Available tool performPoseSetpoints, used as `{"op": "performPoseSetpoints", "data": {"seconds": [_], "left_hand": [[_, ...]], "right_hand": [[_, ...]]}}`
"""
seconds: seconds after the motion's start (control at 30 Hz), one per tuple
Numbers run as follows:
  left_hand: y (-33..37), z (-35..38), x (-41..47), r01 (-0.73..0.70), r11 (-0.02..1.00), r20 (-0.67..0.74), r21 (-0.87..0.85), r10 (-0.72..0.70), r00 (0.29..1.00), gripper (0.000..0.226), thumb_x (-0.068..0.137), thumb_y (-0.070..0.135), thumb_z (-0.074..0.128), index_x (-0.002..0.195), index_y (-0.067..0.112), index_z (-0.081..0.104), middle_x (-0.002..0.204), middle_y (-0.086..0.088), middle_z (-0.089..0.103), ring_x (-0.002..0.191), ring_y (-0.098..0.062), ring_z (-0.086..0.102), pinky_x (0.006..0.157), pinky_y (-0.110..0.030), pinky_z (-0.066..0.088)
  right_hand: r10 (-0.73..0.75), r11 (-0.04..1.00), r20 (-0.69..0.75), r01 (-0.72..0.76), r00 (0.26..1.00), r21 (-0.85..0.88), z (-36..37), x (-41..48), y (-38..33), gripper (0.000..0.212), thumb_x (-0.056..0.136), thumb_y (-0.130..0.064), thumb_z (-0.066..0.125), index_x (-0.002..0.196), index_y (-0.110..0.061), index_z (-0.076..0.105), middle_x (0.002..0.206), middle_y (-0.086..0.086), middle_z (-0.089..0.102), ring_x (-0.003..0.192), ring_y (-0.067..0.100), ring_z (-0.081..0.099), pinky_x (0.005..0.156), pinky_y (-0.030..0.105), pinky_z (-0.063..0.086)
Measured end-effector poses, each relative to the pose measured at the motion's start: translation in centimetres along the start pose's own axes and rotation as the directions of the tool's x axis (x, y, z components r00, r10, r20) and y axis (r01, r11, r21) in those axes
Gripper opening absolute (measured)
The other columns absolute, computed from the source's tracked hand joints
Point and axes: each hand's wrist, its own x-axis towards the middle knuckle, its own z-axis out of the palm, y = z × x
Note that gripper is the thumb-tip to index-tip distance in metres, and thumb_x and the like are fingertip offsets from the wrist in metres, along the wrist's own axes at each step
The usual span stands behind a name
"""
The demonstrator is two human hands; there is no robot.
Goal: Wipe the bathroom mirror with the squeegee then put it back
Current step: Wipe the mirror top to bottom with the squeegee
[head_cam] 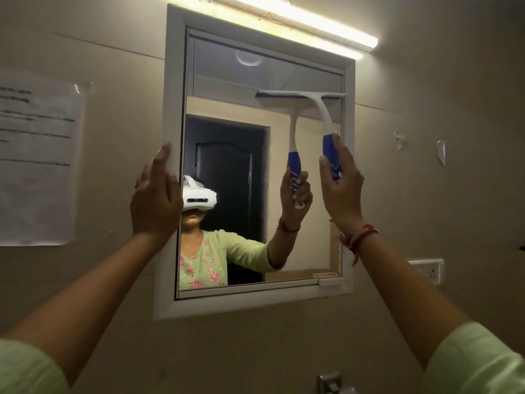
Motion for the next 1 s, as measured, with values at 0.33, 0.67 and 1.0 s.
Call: {"op": "performPoseSetpoints", "data": {"seconds": [0.33, 0.67, 1.0], "left_hand": [[-0.2, 0.0, -0.5, 0.003, 1.0, 0.008, -0.003, -0.003, 1.0, 0.045, 0.096, 0.01, 0.037, 0.14, 0.02, 0.032, 0.134, -0.016, 0.049, 0.115, -0.035, 0.048, 0.087, -0.041, 0.042], [-0.2, -0.2, -0.9, 0.025, 1.0, 0.023, 0.004, -0.025, 0.999, 0.045, 0.096, 0.011, 0.036, 0.14, 0.021, 0.032, 0.135, -0.015, 0.048, 0.118, -0.035, 0.047, 0.089, -0.044, 0.041], [-0.2, -0.1, -1.0, 0.032, 0.999, 0.022, -0.001, -0.032, 0.999, 0.044, 0.096, 0.013, 0.035, 0.139, 0.022, 0.032, 0.134, -0.017, 0.048, 0.116, -0.037, 0.047, 0.088, -0.047, 0.042]], "right_hand": [[0.061, 0.998, 0.018, -0.062, 0.998, 0.031, -0.8, -7.1, 1.4, 0.05, 0.093, -0.014, 0.053, 0.14, -0.012, 0.036, 0.119, -0.003, 0.056, 0.093, -0.005, 0.058, 0.081, 0.012, 0.05], [0.108, 0.994, 0.017, -0.109, 0.994, 0.031, -0.7, -5.5, 0.2, 0.049, 0.092, -0.018, 0.054, 0.139, -0.012, 0.038, 0.13, 0.006, 0.053, 0.104, 0.003, 0.056, 0.084, 0.012, 0.049], [0.134, 0.988, 0.047, -0.137, 0.99, 0.071, -2.1, -11.4, 1.0, 0.049, 0.091, -0.023, 0.052, 0.137, -0.016, 0.038, 0.12, -0.019, 0.049, 0.099, -0.008, 0.056, 0.078, 0.008, 0.049]]}}
